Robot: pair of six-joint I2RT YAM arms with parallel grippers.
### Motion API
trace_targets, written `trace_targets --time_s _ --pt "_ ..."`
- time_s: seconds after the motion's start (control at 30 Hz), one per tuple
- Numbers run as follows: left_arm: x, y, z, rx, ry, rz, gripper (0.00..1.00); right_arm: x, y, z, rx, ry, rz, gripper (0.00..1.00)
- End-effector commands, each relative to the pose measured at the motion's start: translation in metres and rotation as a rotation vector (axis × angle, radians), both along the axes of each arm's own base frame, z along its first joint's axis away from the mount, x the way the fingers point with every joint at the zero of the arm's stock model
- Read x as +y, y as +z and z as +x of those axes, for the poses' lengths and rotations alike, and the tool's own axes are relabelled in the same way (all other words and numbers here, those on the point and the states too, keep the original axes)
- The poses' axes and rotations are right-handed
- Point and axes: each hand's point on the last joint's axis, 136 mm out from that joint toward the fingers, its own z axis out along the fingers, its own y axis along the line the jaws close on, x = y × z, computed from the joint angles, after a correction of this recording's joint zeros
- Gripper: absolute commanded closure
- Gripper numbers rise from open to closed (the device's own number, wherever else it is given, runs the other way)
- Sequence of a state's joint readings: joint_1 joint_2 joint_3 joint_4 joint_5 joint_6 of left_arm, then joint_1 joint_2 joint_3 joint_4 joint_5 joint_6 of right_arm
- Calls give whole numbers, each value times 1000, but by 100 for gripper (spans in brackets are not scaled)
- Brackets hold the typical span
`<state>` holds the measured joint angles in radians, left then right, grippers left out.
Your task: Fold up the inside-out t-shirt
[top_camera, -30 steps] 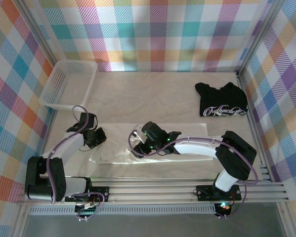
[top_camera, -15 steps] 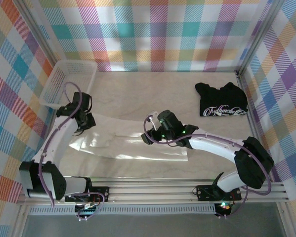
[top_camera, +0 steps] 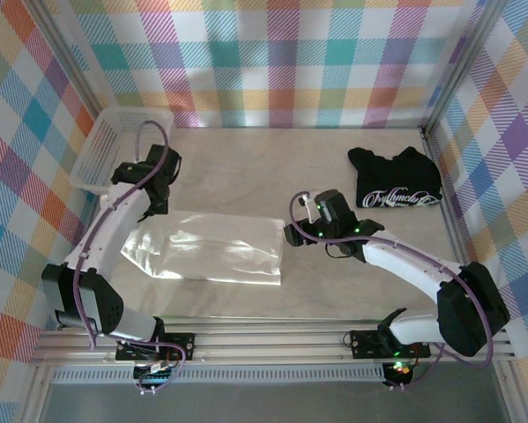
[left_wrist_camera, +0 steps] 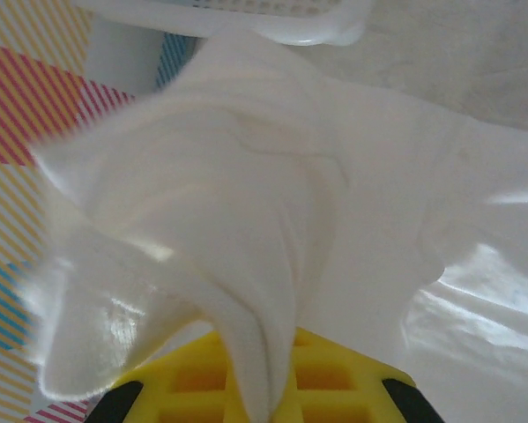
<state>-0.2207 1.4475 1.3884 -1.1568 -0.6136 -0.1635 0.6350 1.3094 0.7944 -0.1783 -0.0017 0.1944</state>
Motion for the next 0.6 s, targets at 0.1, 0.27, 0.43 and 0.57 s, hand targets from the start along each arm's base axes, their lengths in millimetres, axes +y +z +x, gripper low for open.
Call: trace_targets --time_s 0.1,0.27,0.43,0.57 --pt "-18 -5 -11 27 -37 -18 100 10 -13 -16 116 41 53 22" --pt "-45 -10 -15 37 -90 -68 100 15 -24 -19 171 47 68 23" --pt "-85 -23 -21 43 -121 -194 100 7 -24 -18 153 26 34 22" --pt "-121 -33 -19 46 -145 -293 100 2 -27 -18 153 17 11 22"
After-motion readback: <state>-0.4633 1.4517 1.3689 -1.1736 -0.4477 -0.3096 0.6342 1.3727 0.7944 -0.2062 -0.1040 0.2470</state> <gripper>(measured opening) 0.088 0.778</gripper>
